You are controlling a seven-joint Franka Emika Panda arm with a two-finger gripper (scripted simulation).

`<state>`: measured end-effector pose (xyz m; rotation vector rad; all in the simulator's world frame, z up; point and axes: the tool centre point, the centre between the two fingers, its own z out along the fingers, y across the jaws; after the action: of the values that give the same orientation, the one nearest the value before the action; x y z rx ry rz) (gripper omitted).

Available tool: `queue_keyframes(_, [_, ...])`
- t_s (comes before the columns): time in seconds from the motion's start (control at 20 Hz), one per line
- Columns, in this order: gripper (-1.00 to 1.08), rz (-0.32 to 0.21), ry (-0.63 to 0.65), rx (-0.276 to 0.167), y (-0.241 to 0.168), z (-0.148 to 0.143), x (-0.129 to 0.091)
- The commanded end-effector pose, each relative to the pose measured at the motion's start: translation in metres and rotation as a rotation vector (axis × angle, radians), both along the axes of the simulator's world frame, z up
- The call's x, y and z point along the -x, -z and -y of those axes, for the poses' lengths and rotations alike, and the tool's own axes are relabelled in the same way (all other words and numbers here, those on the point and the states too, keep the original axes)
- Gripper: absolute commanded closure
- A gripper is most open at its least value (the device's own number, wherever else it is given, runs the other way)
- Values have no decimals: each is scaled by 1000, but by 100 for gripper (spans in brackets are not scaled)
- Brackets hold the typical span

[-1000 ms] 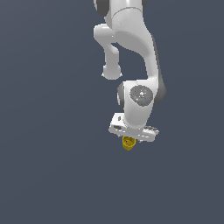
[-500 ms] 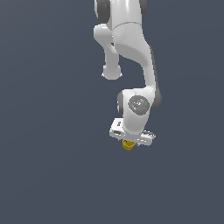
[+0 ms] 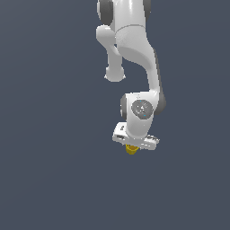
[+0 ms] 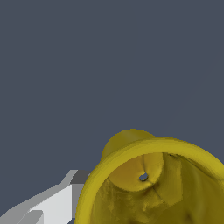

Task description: Pick up the object and move it to a goal position.

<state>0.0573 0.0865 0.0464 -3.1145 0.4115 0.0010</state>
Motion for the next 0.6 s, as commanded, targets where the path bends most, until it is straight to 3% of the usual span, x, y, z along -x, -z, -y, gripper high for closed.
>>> queue_keyframes(0.0, [108,1,0,0,0,0,0])
queue_keyframes(0.55, [108,0,0,0,-15,10,0])
